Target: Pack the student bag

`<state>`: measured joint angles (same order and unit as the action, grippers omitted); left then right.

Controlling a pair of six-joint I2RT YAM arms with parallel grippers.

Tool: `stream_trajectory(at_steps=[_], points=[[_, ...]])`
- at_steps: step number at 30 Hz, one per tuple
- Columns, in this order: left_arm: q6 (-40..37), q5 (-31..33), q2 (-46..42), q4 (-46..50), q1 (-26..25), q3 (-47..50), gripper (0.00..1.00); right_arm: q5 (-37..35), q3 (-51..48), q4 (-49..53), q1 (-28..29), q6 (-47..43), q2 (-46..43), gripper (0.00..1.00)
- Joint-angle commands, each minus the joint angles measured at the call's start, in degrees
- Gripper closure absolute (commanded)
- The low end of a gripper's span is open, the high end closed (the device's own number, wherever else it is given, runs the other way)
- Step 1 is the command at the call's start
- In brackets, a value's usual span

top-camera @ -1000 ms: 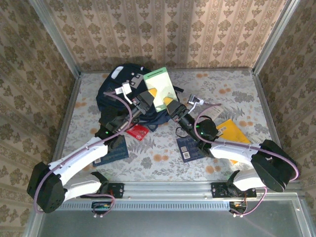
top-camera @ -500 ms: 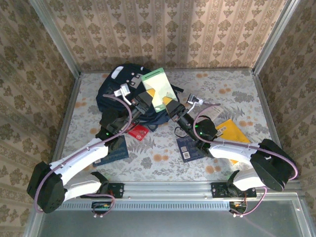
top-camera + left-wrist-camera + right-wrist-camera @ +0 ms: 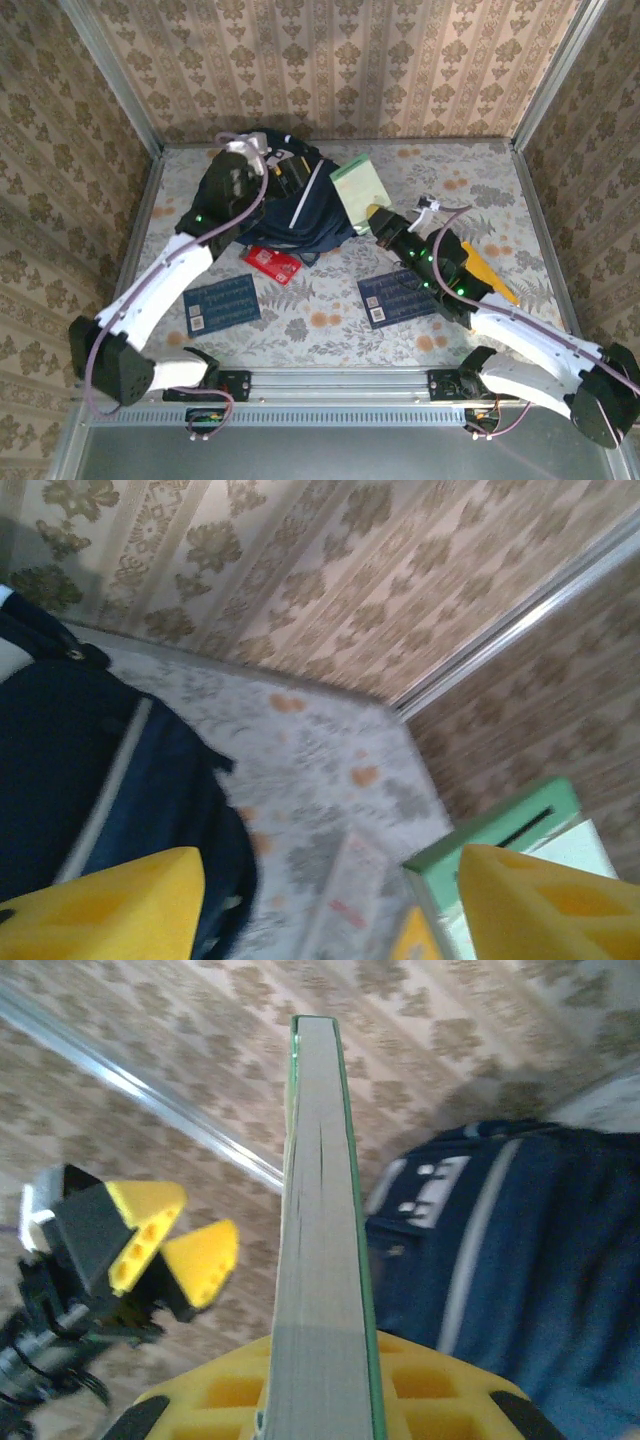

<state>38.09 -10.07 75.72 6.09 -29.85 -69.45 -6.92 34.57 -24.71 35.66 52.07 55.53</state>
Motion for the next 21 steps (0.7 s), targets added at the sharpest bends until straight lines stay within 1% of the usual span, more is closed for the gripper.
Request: stream_trajectory(at_steps=[1, 2, 4, 6, 8, 9, 12, 14, 17, 19, 21], points=[[-12.6, -6.1, 9.1, 15.1, 3.3, -5.6, 0.29, 8.5, 0.4, 12.5, -7.0, -2.0, -0.4, 1.00], [-13.7, -9.1, 12.7, 17.1, 5.9, -8.5, 0.29, 12.5, 0.5, 13.0, -8.3, -2.1, 0.1, 1.00], [-16.9, -15.1, 19.4, 19.9, 7.7, -14.4, 0.29, 15.5, 1.2, 16.1, -9.7, -3.7, 0.9, 1.00], [-20.2, -19.0, 26.3, 24.3, 8.5, -20.9, 0.31, 17.2, 2.1, 19.3, -9.9, -6.0, 1.5, 1.00], [-23.2, -24.4, 32.6, 26.7, 9.0, -26.6, 0.33, 20.0, 2.4, 20.7, -10.2, -8.3, 1.7, 1.00], [-24.1, -25.8, 35.0, 28.0, 9.1, -29.0, 0.34, 20.7, 2.6, 21.4, -10.2, -8.9, 1.8, 1.00], [-26.4, -28.5, 41.5, 31.2, 9.4, -35.2, 0.37, 19.9, 4.8, 27.3, -10.2, -7.8, 2.1, 1.00], [-26.3, -28.0, 44.2, 31.1, 10.0, -36.8, 0.38, 18.8, 4.0, 28.2, -10.2, -8.1, -0.3, 1.00], [-25.2, -31.3, 46.9, 30.0, 10.3, -38.1, 0.43, 19.7, 2.3, 27.8, -10.2, -15.2, -4.8, 1.00], [-24.7, -32.9, 47.9, 29.3, 10.4, -38.3, 0.46, 20.6, 3.7, 30.7, -10.7, -18.7, -4.6, 1.00], [-24.1, -33.2, 48.1, 28.3, 10.3, -37.6, 0.47, 22.5, 5.2, 32.6, -11.5, -20.4, -2.3, 1.00]])
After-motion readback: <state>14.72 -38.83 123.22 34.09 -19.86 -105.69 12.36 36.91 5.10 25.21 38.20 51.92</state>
